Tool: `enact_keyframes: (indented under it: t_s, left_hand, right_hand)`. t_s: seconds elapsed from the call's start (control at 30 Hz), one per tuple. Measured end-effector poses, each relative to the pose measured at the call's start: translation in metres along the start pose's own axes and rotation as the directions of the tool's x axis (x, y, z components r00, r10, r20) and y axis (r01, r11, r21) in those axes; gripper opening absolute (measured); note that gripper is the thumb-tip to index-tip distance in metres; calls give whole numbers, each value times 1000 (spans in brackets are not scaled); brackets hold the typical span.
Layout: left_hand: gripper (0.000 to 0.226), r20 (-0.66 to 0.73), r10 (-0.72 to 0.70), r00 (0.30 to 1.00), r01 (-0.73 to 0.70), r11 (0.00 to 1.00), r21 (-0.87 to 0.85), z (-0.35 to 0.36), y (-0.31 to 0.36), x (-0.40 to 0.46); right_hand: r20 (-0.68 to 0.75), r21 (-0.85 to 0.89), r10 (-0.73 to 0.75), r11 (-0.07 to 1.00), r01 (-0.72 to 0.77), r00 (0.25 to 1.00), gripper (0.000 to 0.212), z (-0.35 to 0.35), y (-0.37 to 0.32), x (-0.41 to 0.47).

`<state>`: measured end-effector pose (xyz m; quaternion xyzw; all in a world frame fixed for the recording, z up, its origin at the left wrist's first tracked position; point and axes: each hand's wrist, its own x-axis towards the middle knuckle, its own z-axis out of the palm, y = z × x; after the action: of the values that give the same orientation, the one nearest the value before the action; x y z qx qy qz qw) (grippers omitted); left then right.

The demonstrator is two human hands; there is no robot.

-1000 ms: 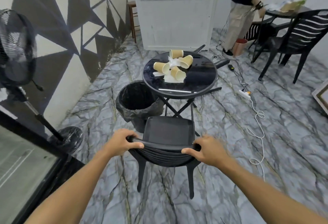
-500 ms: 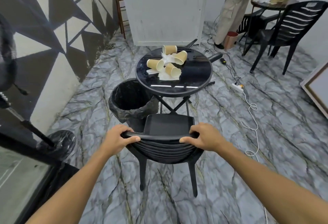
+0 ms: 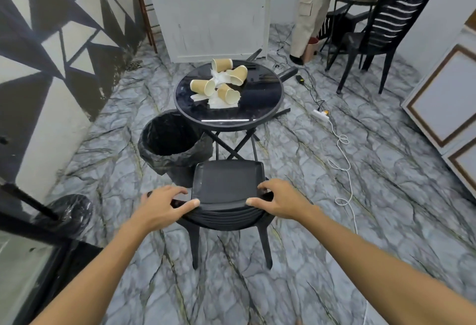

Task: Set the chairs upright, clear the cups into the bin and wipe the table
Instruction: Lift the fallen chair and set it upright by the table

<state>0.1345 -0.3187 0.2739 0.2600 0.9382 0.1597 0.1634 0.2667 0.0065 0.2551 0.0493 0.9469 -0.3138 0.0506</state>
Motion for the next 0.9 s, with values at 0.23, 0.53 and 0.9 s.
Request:
enact_keyframes:
  t_s: [0.23, 0.53, 0.9]
  left_hand:
    - [90, -12, 103, 995, -103, 995, -11, -12, 105, 52]
    - [96, 13, 170, 985, -170, 985, -32, -28, 245, 150]
    - [103, 21, 210, 978, -209, 978, -6, -30, 410, 280]
  right_hand:
    - [-88, -168, 70, 982, -84, 994, 84, -69, 24, -6]
    - [-196, -255, 125, 951, -173, 973, 93, -192, 97, 21]
    - [-233, -300, 108, 937, -177, 967, 89, -336, 220, 62]
